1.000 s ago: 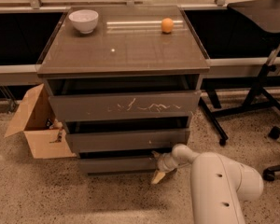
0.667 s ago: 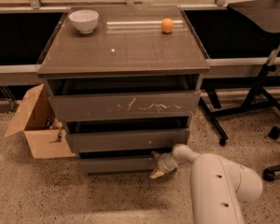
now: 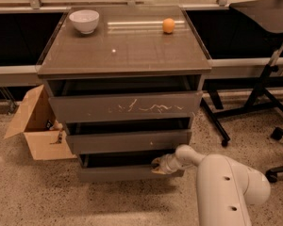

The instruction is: Open bottom drawer

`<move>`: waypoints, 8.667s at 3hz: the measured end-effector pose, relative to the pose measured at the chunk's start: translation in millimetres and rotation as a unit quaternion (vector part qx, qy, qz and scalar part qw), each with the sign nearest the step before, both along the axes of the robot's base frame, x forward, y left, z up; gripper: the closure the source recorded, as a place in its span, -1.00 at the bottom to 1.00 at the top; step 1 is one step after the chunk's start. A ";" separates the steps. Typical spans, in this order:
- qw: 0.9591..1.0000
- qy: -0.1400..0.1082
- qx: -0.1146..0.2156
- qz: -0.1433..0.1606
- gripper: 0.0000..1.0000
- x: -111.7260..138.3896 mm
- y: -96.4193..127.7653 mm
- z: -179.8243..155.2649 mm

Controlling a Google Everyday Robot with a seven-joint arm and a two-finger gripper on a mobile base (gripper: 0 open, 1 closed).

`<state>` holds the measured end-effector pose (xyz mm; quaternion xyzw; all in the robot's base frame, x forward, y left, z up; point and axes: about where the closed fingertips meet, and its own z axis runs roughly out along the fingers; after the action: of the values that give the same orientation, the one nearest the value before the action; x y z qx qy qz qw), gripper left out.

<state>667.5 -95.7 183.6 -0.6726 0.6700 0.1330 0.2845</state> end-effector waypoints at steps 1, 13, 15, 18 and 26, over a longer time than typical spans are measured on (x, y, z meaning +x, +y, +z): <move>1.000 0.000 0.000 0.000 0.98 0.0 0.0 9.0; 0.987 0.101 0.081 0.100 1.00 -78.1 11.5 26.4; 0.987 0.101 0.081 0.100 0.01 -79.3 9.6 26.4; 0.985 0.105 0.084 0.104 -1.00 -83.8 11.4 23.9; 0.981 0.099 0.092 0.138 -1.00 -138.9 18.9 40.4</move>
Offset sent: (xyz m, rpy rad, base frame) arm 0.0000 0.0000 0.0065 0.0000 0.0000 0.0000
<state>528.5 -76.7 224.0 -0.7135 0.5802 0.2978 0.2562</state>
